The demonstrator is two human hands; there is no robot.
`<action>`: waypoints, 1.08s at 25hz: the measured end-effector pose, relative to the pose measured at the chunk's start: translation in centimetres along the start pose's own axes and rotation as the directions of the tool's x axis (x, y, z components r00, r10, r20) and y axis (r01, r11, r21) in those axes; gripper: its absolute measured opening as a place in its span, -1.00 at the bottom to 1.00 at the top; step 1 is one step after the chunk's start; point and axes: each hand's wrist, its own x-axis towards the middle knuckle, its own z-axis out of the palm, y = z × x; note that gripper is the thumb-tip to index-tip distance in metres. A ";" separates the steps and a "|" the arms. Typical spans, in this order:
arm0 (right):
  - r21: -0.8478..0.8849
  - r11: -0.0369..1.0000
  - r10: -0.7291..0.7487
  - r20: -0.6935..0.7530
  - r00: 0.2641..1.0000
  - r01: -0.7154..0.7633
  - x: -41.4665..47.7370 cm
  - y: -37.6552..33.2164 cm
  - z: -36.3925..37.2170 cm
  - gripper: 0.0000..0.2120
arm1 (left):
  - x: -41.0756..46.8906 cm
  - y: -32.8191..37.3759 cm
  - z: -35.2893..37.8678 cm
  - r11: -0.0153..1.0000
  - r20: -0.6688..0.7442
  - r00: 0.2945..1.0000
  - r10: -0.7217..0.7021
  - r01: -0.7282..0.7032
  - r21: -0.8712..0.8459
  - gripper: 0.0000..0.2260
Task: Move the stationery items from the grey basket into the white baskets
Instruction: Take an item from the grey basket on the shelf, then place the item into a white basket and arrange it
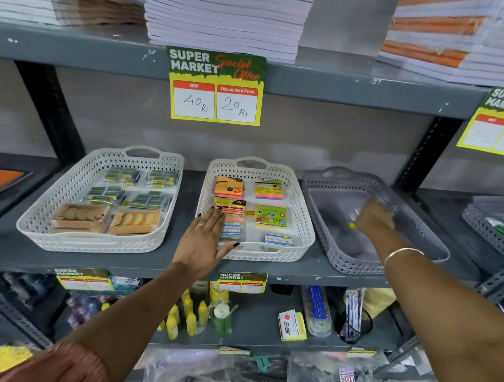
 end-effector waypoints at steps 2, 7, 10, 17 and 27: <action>0.046 0.969 -0.241 -0.045 0.969 0.243 -2.0 -3.3 -1.8 -0.33 | -0.1 0.0 -0.1 1.000 0.003 1.000 0.000 0.000 0.016 0.04; 0.156 0.757 -0.650 0.271 0.710 0.634 -8.1 -9.2 -0.6 -0.52 | 0.0 0.1 -0.1 1.000 0.023 1.000 -0.007 0.007 0.009 0.06; 0.024 0.703 -0.664 0.380 0.644 0.711 -9.7 -10.2 1.6 -0.57 | -0.1 0.0 -0.1 1.000 0.026 1.000 -0.006 0.006 0.015 0.06; 0.012 0.687 -0.664 0.418 0.620 0.726 -9.6 -10.6 2.9 -0.42 | -0.1 -0.1 -0.8 0.997 0.045 0.999 0.025 -0.022 -0.072 -0.07; 0.013 0.611 -0.721 0.423 0.549 0.792 -9.0 -10.7 4.1 -0.48 | 5.5 -0.3 -3.1 0.981 0.452 0.892 0.015 0.075 -0.181 -0.48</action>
